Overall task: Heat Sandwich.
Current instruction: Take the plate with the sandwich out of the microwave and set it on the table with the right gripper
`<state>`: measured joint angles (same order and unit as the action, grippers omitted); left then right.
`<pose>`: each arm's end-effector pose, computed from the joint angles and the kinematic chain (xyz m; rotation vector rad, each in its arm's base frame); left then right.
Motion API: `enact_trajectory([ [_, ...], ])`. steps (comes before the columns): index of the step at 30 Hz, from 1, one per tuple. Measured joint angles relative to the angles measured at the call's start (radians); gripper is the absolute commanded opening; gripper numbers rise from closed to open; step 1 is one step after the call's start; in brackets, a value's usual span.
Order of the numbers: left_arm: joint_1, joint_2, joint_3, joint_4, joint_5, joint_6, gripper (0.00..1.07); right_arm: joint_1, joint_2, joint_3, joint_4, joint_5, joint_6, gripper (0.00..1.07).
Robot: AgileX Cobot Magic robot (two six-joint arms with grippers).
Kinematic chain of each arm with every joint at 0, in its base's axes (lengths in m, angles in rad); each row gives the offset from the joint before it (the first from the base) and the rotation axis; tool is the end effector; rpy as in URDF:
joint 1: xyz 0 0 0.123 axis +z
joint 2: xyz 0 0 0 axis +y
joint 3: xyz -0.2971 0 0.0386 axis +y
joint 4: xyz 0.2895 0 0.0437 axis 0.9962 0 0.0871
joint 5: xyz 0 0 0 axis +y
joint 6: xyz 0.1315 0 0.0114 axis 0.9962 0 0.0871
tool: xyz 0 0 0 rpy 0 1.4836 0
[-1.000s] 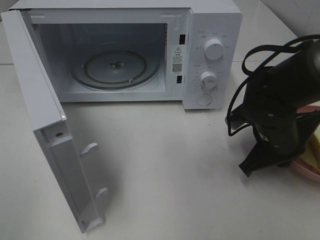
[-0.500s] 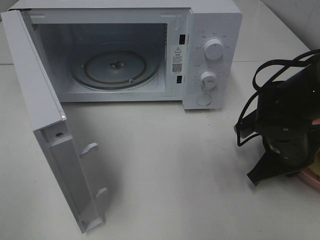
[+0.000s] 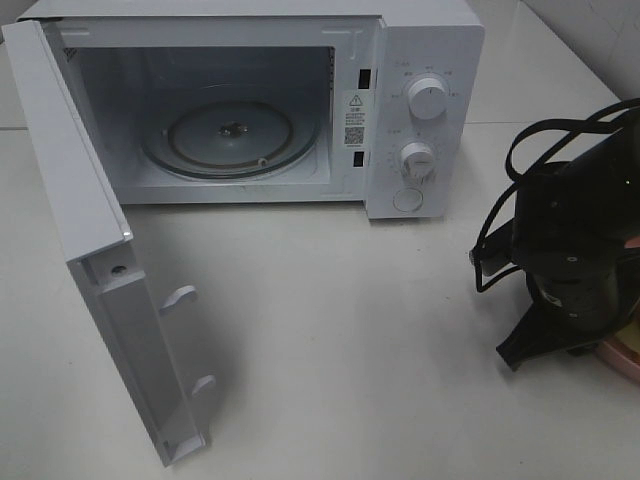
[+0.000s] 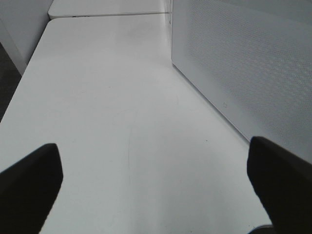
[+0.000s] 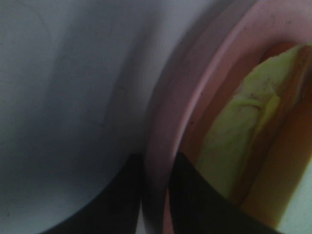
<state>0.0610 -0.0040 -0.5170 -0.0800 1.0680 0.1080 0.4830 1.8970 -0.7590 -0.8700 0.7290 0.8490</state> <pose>0.0506 -0.0062 0.2841 0.0527 2.0274 0.0112 0.2903 0.0763 0.0340 -0.5152 2.8423 -0.7553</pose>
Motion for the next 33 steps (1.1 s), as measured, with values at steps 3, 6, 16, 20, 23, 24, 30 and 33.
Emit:
enact_trajectory([
  [3, 0.0, 0.0, 0.0, 0.0, 0.0, 0.0, 0.98, 0.0, 0.0, 0.0, 0.0, 0.004, 0.0, 0.39],
  [6, 0.0, 0.0, 0.0, 0.0, 0.0, 0.0, 0.98, 0.0, 0.0, 0.0, 0.0, 0.009, -0.004, 0.45],
  [16, 0.0, 0.0, 0.0, 0.0, 0.0, 0.0, 0.98, 0.0, -0.027, 0.0, 0.039, 0.006, -0.062, 0.56],
  [20, 0.0, 0.0, 0.0, 0.0, 0.0, 0.0, 0.98, 0.0, -0.064, 0.001, 0.089, -0.022, -0.117, 0.62],
  [23, 0.0, 0.0, 0.0, 0.0, 0.0, 0.0, 0.98, 0.0, -0.109, 0.001, 0.122, -0.027, -0.174, 0.71],
  [24, 0.0, 0.0, 0.0, 0.0, 0.0, 0.0, 0.98, 0.0, -0.121, 0.002, 0.127, -0.027, -0.181, 0.73],
  [30, 0.0, 0.0, 0.0, 0.0, 0.0, 0.0, 0.98, 0.0, -0.189, 0.002, 0.149, -0.027, -0.195, 0.77],
  [33, 0.0, 0.0, 0.0, 0.0, 0.0, 0.0, 0.98, 0.0, -0.248, 0.002, 0.194, -0.027, -0.234, 0.76],
])
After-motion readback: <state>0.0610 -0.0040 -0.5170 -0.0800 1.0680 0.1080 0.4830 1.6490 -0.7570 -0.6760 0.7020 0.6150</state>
